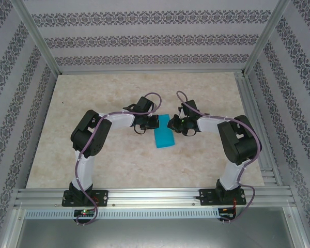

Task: Fold a paper plane with a square sheet of paper (pick it up from the middle)
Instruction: Fold the square sheet of paper in half at the center of the table.

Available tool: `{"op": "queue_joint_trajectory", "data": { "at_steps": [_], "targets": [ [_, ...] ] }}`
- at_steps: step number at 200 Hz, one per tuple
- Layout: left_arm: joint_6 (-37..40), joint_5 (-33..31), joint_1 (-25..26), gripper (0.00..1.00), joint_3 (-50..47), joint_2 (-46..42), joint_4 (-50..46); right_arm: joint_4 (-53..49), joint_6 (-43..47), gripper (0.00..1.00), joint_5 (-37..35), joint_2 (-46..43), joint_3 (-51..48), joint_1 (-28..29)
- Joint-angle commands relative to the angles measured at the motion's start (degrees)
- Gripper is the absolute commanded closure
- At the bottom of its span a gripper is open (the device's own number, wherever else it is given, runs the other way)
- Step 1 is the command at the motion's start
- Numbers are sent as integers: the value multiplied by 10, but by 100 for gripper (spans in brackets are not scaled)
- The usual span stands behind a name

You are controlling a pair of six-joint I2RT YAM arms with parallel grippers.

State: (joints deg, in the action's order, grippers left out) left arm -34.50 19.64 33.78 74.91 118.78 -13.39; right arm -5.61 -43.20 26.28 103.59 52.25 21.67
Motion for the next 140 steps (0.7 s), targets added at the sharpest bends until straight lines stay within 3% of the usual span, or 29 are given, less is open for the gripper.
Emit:
{"op": "queue_joint_trajectory", "data": {
  "at_steps": [1,62,140],
  "targets": [
    [14,-19,7,94,-6,32,-68,0,20,89,11,8,-12,5],
    [10,34,7,91,40,10,-58,-7,39,91,13,24,-32,4],
    [-12,62,8,83,85,32,-22,22,41,91,49,31,-38,47]
  ]
}}
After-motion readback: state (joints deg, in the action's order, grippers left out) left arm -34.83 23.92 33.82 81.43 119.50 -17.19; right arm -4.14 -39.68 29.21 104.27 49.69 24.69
